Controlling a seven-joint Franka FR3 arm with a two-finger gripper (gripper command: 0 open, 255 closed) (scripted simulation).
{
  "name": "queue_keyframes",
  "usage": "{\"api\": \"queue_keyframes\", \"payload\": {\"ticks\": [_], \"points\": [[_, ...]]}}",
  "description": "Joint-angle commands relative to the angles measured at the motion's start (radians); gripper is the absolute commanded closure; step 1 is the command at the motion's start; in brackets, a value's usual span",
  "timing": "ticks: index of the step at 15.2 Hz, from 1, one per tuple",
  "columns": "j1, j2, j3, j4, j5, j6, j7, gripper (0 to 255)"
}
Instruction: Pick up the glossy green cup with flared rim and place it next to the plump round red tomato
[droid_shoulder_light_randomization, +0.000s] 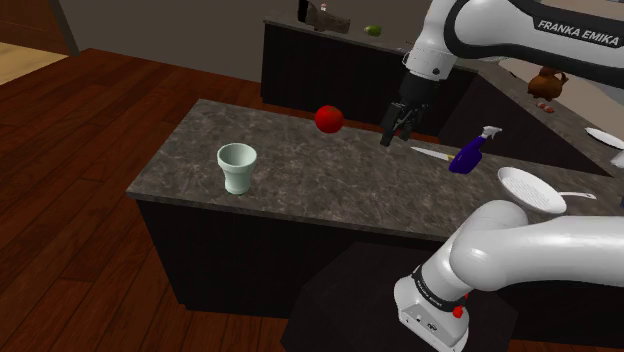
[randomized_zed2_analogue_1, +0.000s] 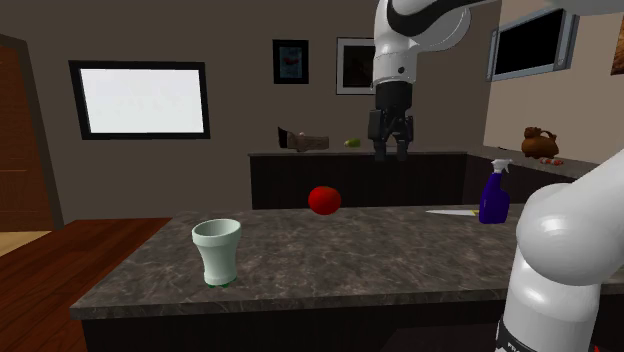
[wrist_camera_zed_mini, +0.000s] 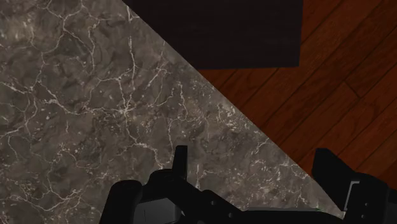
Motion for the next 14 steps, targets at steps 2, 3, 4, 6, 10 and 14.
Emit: {"api": "queue_keyframes", "payload": {"ticks": [2,3,4,6,10,14], "points": [[0.006,0.029,0.01,0.003,0.01,0.028,0.01,0],[0.013,0.058,0.02,0.008,0.02,0.055,0.02,0],[0.019,0.088,0.03,0.013,0.029,0.082,0.03,0],[0.03,0.151,0.049,0.029,0.047,0.134,0.048,0],[0.052,0.283,0.084,0.077,0.075,0.23,0.084,0],[0.07,0.421,0.116,0.145,0.093,0.311,0.118,0]]}}
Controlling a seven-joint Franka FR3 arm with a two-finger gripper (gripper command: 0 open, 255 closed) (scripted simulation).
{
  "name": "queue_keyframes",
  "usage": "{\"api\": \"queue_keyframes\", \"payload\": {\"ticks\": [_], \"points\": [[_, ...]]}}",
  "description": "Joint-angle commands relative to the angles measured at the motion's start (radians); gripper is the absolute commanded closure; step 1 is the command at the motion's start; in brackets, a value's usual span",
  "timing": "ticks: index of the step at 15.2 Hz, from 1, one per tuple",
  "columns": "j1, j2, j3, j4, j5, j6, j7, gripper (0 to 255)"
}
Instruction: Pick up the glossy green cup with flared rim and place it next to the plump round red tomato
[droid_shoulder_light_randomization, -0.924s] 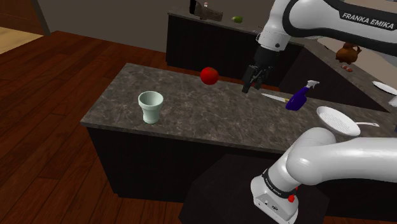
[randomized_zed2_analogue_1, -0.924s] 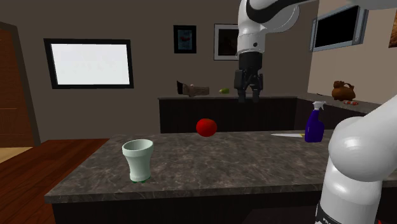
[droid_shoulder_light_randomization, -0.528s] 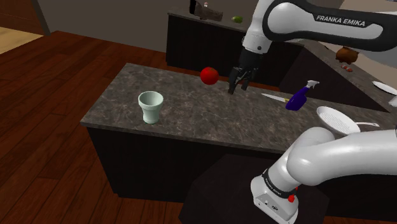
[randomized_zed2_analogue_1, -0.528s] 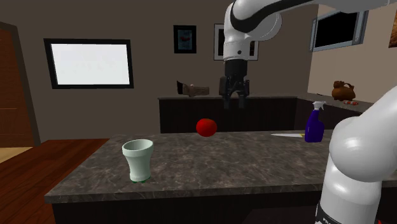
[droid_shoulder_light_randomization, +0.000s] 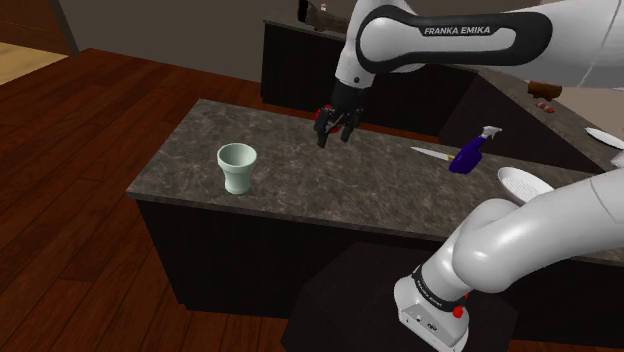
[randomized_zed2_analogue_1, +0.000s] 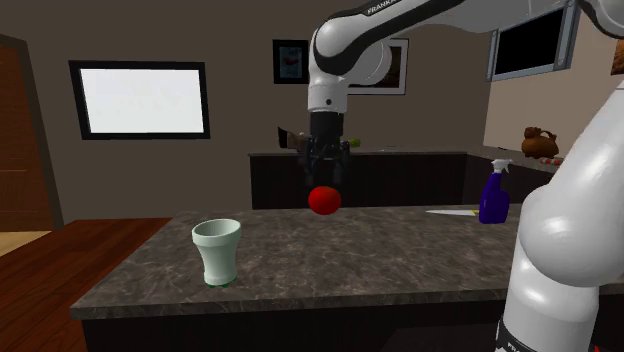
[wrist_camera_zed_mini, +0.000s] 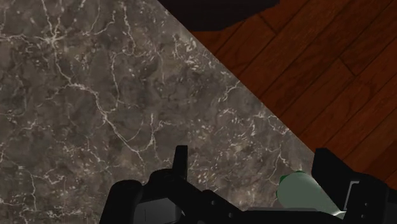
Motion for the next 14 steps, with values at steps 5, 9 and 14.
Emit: {"api": "queue_keyframes", "payload": {"ticks": [5,9,14], "points": [[0.025,0.214,0.044,0.134,0.013,0.099,0.054,0],[0.04,0.359,0.067,0.247,0.007,0.143,0.092,0],[0.064,0.545,0.086,0.42,-0.012,0.17,0.14,0]]}}
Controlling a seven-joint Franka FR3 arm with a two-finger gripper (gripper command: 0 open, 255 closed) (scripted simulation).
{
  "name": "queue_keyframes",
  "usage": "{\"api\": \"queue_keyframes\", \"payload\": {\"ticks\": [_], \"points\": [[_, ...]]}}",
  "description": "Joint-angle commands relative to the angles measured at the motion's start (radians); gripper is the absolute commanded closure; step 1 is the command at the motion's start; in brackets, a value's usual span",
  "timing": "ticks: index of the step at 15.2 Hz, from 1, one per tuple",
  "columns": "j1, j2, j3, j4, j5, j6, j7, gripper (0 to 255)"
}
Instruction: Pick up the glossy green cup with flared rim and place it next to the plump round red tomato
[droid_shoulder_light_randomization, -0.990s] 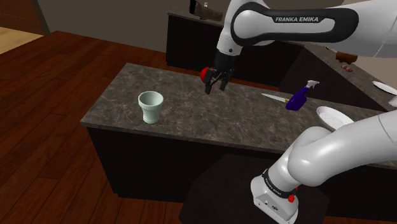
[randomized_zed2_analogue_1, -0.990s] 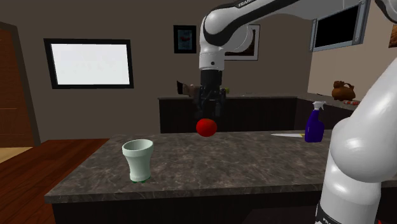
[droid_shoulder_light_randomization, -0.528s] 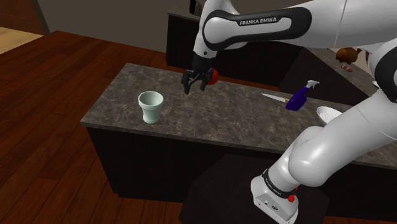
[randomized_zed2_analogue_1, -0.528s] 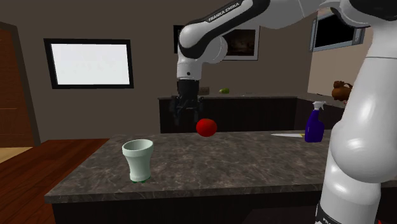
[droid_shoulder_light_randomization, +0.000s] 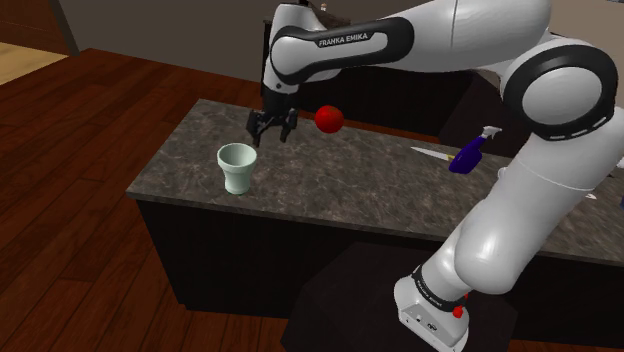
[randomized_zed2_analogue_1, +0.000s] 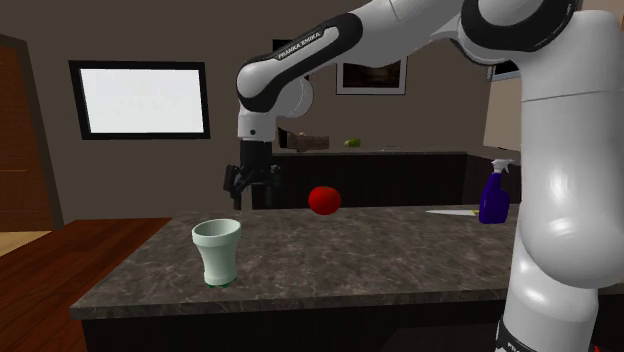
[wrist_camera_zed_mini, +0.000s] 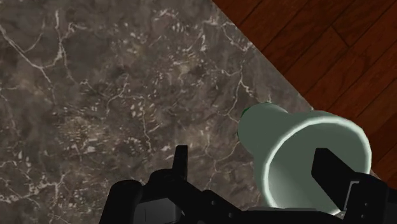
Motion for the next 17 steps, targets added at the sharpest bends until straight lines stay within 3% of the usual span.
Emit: {"api": "queue_keyframes", "payload": {"ticks": [1,4,11,17], "points": [[0.01,0.077,0.006,0.076,-0.009,0.007,0.019,0],[0.023,0.157,0.01,0.162,-0.02,0.006,0.039,0],[0.031,0.192,0.012,0.107,-0.021,0.096,0.039,0],[0.031,0.192,0.012,0.107,-0.021,0.096,0.039,0]]}}
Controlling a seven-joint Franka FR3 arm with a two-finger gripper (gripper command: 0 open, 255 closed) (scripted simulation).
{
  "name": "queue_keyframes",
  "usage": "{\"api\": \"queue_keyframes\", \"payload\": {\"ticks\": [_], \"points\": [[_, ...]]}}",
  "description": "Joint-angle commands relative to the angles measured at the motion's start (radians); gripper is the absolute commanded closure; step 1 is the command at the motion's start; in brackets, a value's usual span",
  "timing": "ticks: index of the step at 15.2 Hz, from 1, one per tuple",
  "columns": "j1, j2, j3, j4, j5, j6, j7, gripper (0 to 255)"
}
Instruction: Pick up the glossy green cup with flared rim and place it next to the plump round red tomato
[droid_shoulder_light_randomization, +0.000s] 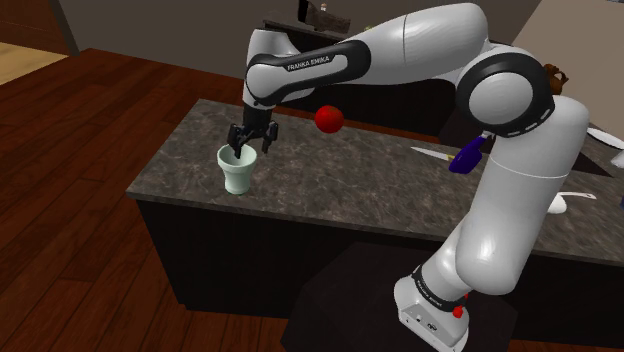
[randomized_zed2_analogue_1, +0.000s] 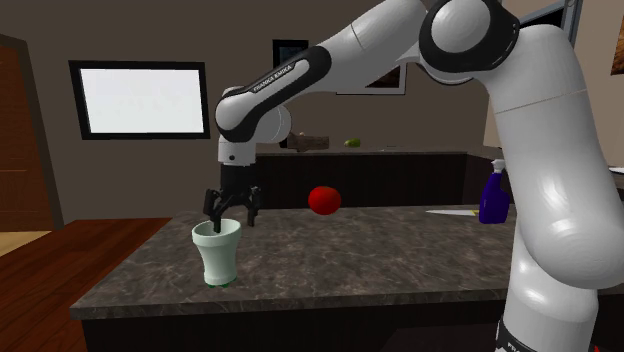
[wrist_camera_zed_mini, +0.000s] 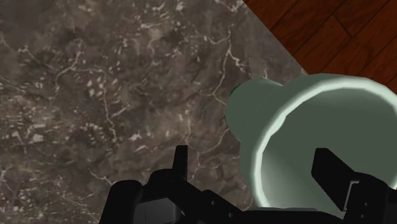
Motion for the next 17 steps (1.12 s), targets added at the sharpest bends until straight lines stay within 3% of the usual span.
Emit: {"api": "queue_keyframes", "payload": {"ticks": [1,2,3,12,17], "points": [[0.0,0.0,0.0,0.0,0.0,0.0,0.0,0],[0.0,0.0,0.0,0.0,0.0,0.0,0.0,0],[0.0,0.0,0.0,0.0,0.0,0.0,0.0,255],[0.0,0.0,0.0,0.0,0.0,0.0,0.0,255],[-0.001,-0.024,0.0,0.035,0.0,-0.059,0.006,255]]}}
